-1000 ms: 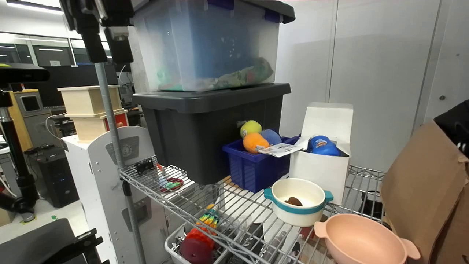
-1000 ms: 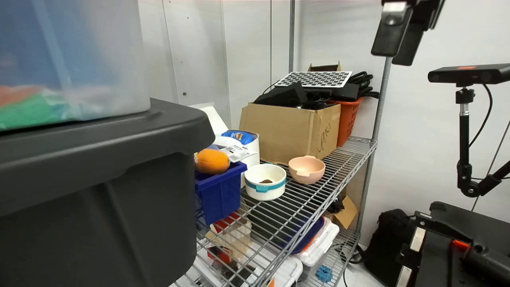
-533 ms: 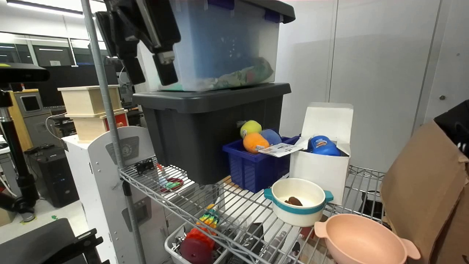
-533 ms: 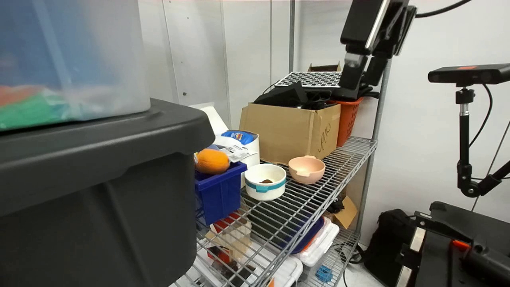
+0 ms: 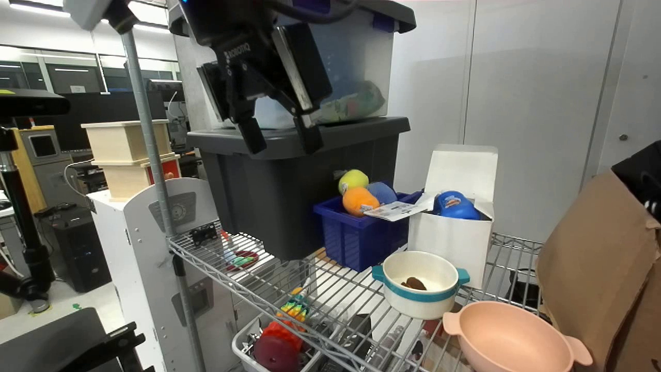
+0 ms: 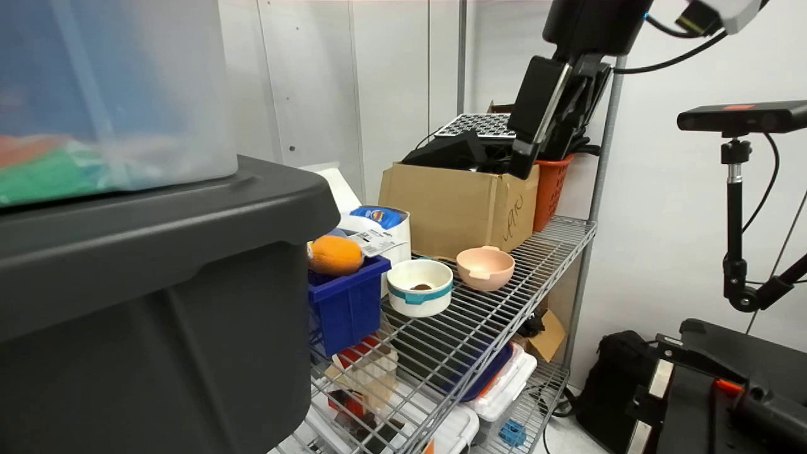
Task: Put the sponges in the bowl
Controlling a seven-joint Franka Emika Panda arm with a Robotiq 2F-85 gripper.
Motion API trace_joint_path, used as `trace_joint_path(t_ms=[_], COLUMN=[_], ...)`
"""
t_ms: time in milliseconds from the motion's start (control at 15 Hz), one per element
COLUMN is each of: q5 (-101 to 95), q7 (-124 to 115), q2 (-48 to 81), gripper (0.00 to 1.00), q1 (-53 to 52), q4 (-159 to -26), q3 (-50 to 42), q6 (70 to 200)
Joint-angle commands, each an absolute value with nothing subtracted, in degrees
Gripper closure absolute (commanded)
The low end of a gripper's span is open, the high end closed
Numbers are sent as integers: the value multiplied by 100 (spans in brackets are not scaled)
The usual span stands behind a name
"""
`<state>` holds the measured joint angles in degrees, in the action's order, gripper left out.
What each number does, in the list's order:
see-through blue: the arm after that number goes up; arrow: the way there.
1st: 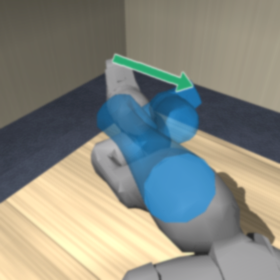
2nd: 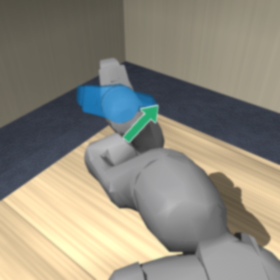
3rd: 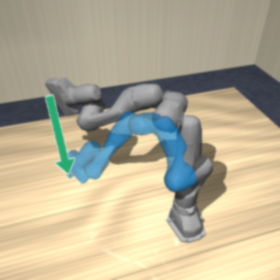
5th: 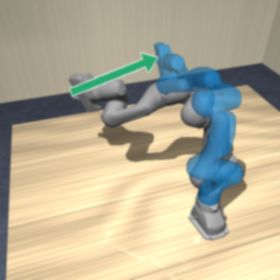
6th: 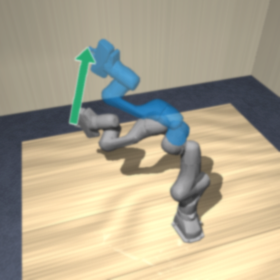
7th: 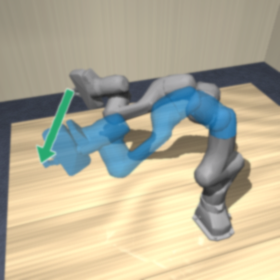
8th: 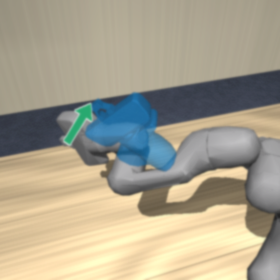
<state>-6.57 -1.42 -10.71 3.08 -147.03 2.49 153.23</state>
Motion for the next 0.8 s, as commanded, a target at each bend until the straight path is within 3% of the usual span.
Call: trace_joint_path(t_ms=[0,733], q5=[-947,-1569], q7=[-296,-762], q2=[-682,227], gripper=[0,0], q1=[370,350], q4=[-14468,-13824], q3=[184,-74], q6=[15567,15649])
